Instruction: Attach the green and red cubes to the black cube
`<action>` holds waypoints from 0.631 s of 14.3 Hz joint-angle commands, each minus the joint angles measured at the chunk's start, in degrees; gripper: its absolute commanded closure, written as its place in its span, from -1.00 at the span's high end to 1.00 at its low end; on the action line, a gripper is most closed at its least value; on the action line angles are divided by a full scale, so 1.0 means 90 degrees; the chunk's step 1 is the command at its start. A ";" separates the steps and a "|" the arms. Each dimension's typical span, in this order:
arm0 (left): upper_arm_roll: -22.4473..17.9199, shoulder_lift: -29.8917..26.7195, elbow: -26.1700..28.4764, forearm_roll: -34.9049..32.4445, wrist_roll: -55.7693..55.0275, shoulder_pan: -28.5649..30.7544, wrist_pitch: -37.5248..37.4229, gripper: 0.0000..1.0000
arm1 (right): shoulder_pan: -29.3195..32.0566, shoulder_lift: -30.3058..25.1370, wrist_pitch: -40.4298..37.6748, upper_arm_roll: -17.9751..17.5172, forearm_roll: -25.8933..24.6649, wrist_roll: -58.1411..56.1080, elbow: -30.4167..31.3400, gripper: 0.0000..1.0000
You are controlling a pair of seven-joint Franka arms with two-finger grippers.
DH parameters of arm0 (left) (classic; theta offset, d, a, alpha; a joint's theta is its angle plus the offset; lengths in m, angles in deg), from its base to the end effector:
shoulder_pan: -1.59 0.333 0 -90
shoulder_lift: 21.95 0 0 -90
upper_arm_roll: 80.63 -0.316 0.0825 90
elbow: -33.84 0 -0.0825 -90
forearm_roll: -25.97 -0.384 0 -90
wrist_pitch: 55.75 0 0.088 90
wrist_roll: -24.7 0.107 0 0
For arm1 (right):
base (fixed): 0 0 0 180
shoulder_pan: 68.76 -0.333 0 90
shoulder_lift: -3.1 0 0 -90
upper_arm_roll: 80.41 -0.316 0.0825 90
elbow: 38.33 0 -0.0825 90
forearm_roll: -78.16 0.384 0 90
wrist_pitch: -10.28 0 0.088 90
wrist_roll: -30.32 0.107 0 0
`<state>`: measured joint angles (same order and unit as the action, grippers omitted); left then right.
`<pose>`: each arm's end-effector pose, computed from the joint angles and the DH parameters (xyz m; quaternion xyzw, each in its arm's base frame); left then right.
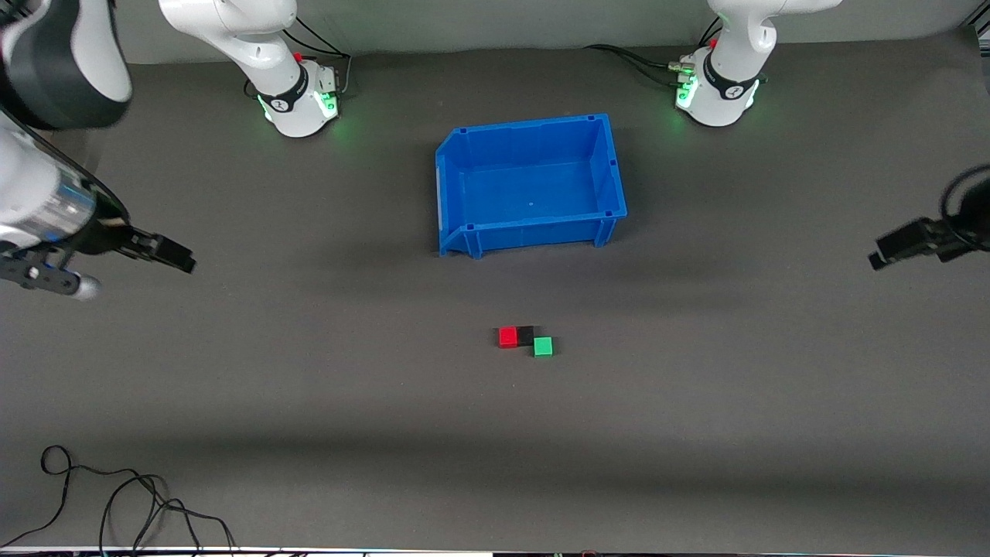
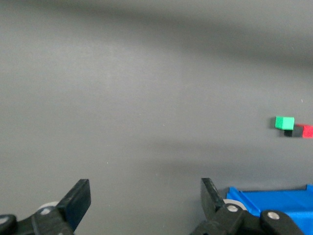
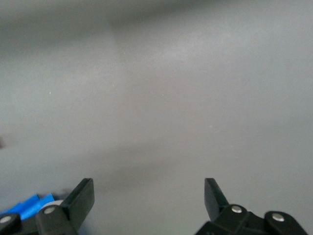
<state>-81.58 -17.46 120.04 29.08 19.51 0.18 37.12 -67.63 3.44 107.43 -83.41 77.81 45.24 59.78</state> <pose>0.5839 -0.0106 0.6160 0.9986 0.0420 0.0177 0.0274 0.5616 0.0177 0.5647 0.9935 -0.1132 -0.0108 0.0045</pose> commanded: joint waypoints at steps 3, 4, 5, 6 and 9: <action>-0.0012 -0.0449 0.0373 -0.0170 0.0722 -0.0165 -0.0162 1.00 | 0.0166 -0.0018 -0.0697 -0.0038 -0.0069 -0.1393 -0.0715 1.00; -0.0022 -0.0479 0.0402 -0.0180 0.0752 -0.0156 -0.0162 1.00 | 0.0176 -0.0018 -0.0727 -0.0038 -0.0069 -0.1424 -0.0744 1.00; -0.0022 -0.0518 0.0432 -0.0267 0.0800 -0.0165 -0.0152 1.00 | 0.0196 -0.0018 -0.0727 -0.0038 -0.0069 -0.1453 -0.0745 1.00; -0.0012 -0.0567 0.0529 -0.0423 0.0820 -0.0165 -0.0094 1.00 | 0.0215 -0.0018 -0.0727 -0.0038 -0.0059 -0.1454 -0.0745 1.00; -0.0022 -0.0665 0.0657 -0.0453 0.0820 -0.0165 -0.0025 1.00 | 0.0225 -0.0008 -0.0737 -0.0038 -0.0196 -0.1473 -0.0813 1.00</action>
<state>-81.65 -20.96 123.29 26.16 25.75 -1.15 36.08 -66.18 3.11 101.64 -83.38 77.21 33.66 53.86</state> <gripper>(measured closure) 0.000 0.000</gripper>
